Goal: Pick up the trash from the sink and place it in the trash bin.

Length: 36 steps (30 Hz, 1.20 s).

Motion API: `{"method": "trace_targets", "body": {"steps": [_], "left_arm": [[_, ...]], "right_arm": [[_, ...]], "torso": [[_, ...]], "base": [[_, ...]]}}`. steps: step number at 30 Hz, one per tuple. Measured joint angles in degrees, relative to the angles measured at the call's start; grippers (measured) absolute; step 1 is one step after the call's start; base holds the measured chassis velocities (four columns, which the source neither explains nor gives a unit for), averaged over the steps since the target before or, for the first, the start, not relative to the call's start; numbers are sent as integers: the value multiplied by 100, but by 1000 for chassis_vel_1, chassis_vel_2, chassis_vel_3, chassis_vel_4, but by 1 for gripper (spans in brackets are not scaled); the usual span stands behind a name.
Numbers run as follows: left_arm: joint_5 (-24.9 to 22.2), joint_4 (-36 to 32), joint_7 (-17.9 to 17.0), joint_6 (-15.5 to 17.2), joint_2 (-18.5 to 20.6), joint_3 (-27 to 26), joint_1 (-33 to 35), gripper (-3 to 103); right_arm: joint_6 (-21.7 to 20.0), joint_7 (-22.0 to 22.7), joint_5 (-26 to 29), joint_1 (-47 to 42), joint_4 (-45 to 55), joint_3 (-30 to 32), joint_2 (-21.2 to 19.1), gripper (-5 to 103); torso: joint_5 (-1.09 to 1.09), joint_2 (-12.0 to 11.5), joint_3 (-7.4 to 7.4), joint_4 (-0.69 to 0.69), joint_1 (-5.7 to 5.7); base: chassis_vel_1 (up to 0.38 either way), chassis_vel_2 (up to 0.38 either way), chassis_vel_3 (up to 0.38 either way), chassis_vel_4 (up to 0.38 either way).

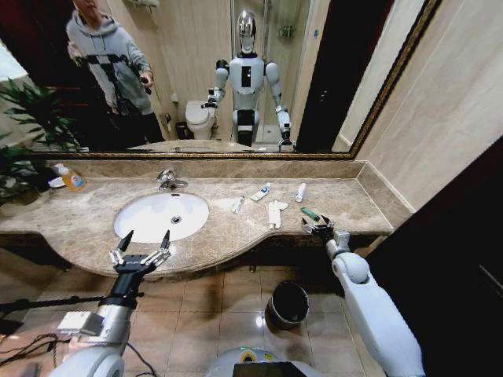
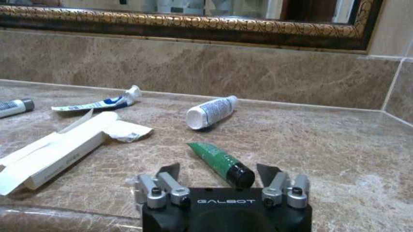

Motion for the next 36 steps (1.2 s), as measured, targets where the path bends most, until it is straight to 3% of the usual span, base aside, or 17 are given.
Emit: {"method": "trace_targets", "body": {"steps": [1,3,6,8,10,13,16,29,36], "left_arm": [[0,0,0,0,0,0,0,100],[0,0,0,0,0,0,0,100],[0,0,0,0,0,0,0,100],[0,0,0,0,0,0,0,100],[0,0,0,0,0,0,0,100],[0,0,0,0,0,0,0,100],[0,0,0,0,0,0,0,100],[0,0,0,0,0,0,0,100],[0,0,0,0,0,0,0,100]], "right_arm": [[0,-2,2,8,-6,-3,-2,75],[1,-3,3,12,-8,-4,-2,75],[1,-7,3,32,-21,-13,-1,59],[1,-8,3,33,-23,-16,0,59],[1,-10,1,34,-29,-23,2,42],[1,-10,-1,33,-29,-24,6,37],[0,-12,-5,9,-10,-16,13,22],[83,54,119,-407,537,376,36,20],[275,27,503,-1776,1809,1003,328,20]], "torso": [[0,0,0,0,0],[0,0,0,0,0],[0,0,0,0,0],[0,0,0,0,0],[0,0,0,0,0],[0,0,0,0,0],[0,0,0,0,0],[0,0,0,0,0],[-2,1,0,0,0]], "base": [[0,0,0,0],[0,0,0,0],[0,0,0,0],[0,0,0,0],[0,0,0,0],[0,0,0,0],[0,0,0,0],[0,0,0,0],[0,0,0,0]]}}
